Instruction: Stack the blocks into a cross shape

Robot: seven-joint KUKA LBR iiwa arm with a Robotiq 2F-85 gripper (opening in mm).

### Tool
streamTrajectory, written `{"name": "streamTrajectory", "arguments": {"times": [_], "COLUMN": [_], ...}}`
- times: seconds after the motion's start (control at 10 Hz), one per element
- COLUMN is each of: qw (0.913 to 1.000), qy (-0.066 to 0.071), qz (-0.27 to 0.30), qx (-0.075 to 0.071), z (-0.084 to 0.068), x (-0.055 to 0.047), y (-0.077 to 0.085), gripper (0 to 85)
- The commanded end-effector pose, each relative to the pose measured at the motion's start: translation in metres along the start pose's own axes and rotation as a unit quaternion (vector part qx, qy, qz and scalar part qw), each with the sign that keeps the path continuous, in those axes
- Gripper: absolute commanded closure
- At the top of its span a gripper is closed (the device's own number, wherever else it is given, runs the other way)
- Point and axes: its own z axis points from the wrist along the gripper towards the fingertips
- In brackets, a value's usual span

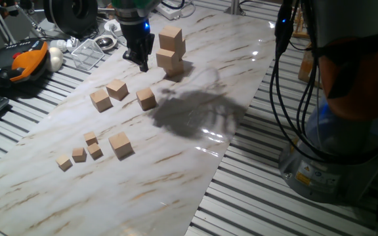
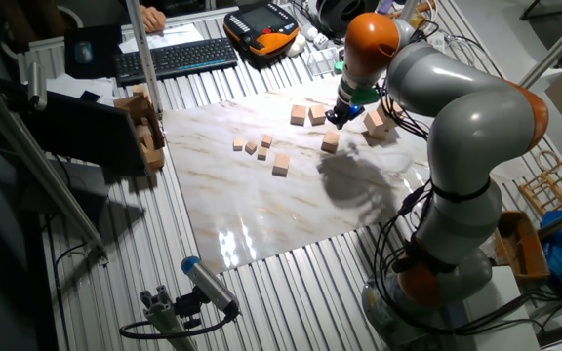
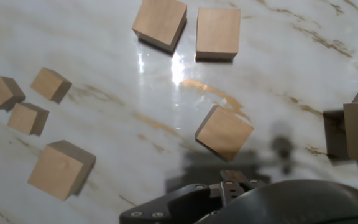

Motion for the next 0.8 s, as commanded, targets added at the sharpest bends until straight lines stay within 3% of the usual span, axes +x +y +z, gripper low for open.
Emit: {"name": "streamTrajectory", "arguments": {"times": [0.0, 0.2, 0.7], "qw": [1.0, 0.9999, 0.9995], "qy": [0.0, 0.002, 0.013], "qz": [0.003, 0.013, 0.026], "qx": [-0.001, 0.007, 0.01], "z": [0.0, -0.004, -0.025], "x": [-0.002, -0.008, -0.022], "y": [0.0, 0.001, 0.007], "gripper": [85.0, 85.0, 85.0]}}
